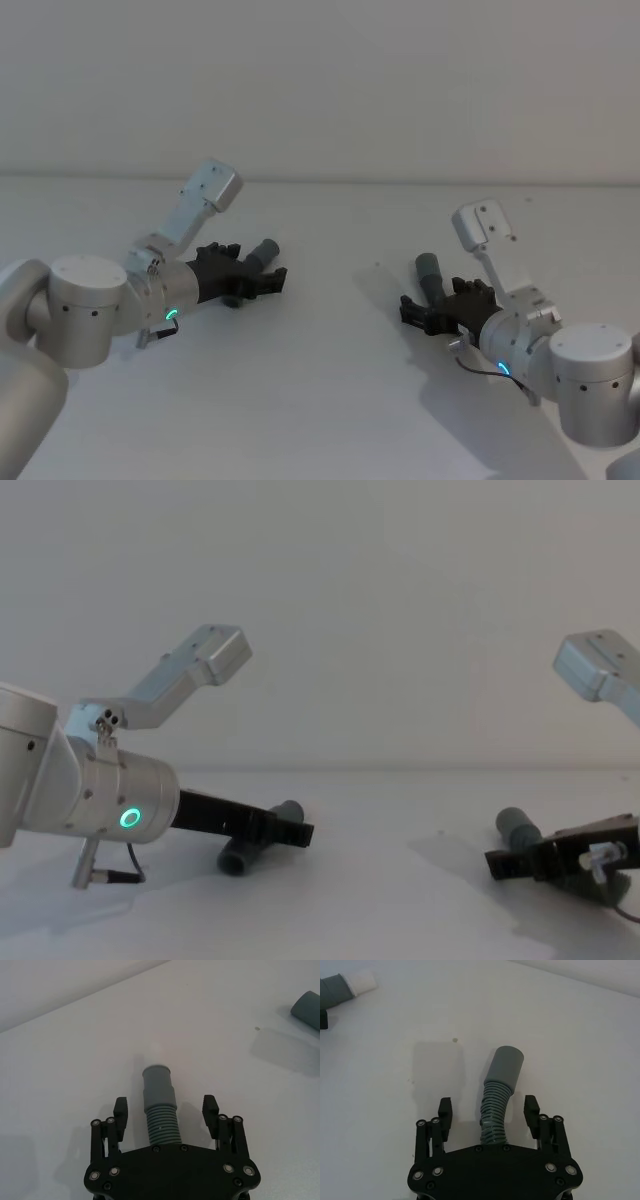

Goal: Use both hands to pick up one end of the pipe from the table, align the ends, and insert them.

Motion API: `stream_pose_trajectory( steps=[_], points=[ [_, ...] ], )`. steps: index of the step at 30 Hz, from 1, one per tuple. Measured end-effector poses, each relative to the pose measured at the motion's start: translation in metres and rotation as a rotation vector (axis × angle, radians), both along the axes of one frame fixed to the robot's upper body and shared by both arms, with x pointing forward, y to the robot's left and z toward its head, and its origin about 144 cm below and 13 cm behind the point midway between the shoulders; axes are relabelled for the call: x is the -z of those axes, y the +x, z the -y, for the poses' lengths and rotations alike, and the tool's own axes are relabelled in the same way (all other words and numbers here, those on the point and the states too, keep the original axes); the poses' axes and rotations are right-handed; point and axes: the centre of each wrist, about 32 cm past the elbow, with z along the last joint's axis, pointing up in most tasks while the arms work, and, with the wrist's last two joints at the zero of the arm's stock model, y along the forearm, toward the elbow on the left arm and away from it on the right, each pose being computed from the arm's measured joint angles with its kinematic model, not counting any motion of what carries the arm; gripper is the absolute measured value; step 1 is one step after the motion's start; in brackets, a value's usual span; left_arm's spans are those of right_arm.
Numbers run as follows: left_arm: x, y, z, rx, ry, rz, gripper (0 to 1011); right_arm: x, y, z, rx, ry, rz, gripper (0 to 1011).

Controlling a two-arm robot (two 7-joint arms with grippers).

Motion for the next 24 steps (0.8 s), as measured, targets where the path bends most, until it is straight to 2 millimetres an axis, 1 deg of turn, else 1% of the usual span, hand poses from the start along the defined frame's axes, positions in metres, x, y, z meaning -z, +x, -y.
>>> stream_pose_trajectory(
  steps=[1,2,4,5,6,7,8,9,11,12,13,14,15,16,17,18,19,20,21,22,24],
  points=[
    [0.0,0.0,0.0,0.0,0.0,0.0,903,0.0,0.0001,0.0,0.0,0.0,0.0,863],
    [0.0,0.0,0.0,0.0,0.0,0.0,869,0.0,0.0001,0.0,0.0,0.001,-0.001,847],
    [0.0,-0.0001,0.0001,0.001,0.0,0.001,835,0.0001,0.0003,0.0001,0.001,0.001,-0.002,797],
    [0.0,-0.0001,0.0002,0.001,0.0,0.001,808,0.0001,0.0003,0.0001,0.001,0.002,-0.002,748],
    [0.0,-0.0001,0.0003,0.001,0.0,0.002,763,0.0001,0.0004,0.0001,0.001,0.002,-0.003,728],
    [0.0,-0.0002,0.0003,0.001,0.0,0.002,744,0.0002,0.0004,0.0001,0.001,0.002,-0.003,686],
    [0.0,-0.0002,0.0003,0.001,0.0,0.002,689,0.0002,0.0005,0.0002,0.001,0.002,-0.003,653],
    [0.0001,-0.0002,0.0003,0.002,0.0,0.002,674,0.0002,0.0005,0.0002,0.002,0.003,-0.004,610],
    [0.0001,-0.0002,0.0003,0.002,0.001,0.002,629,0.0002,0.0006,0.0003,0.002,0.003,-0.004,570],
    [0.0002,-0.0003,0.0003,0.002,0.001,0.002,568,0.0002,0.0006,0.0003,0.002,0.003,-0.004,550],
    [0.0002,-0.0003,0.0003,0.002,0.001,0.002,549,0.0002,0.0007,0.0003,0.002,0.003,-0.004,489],
    [0.0002,-0.0003,0.0003,0.002,0.001,0.002,533,0.0002,0.0007,0.0004,0.002,0.003,-0.004,466],
    [0.0002,-0.0003,0.0003,0.002,0.001,0.002,487,0.0002,0.0007,0.0004,0.002,0.003,-0.005,453],
    [0.0002,-0.0003,0.0004,0.002,0.001,0.002,442,0.0002,0.0008,0.0004,0.003,0.003,-0.005,373],
    [0.0003,-0.0003,0.0003,0.002,0.001,0.002,405,0.0002,0.0008,0.0003,0.003,0.003,-0.005,356],
    [0.0003,-0.0003,0.0004,0.003,0.001,0.002,387,0.0002,0.0008,0.0003,0.003,0.003,-0.005,313],
    [0.0002,-0.0003,0.0003,0.003,0.001,0.002,370,0.0001,0.0008,0.0004,0.003,0.003,-0.005,299],
    [0.0003,-0.0003,0.0004,0.003,0.001,0.002,353,0.0002,0.0009,0.0003,0.003,0.003,-0.005,261],
    [0.0003,-0.0003,0.0004,0.003,0.001,0.003,348,0.0002,0.0009,0.0003,0.003,0.003,-0.005,261],
    [0.0003,-0.0003,0.0004,0.003,0.001,0.003,342,0.0001,0.001,0.0004,0.003,0.004,-0.005,182],
    [0.0003,-0.0003,0.0004,0.003,0.001,0.003,342,0.0001,0.001,0.0004,0.004,0.004,-0.005,169]
  ],
)
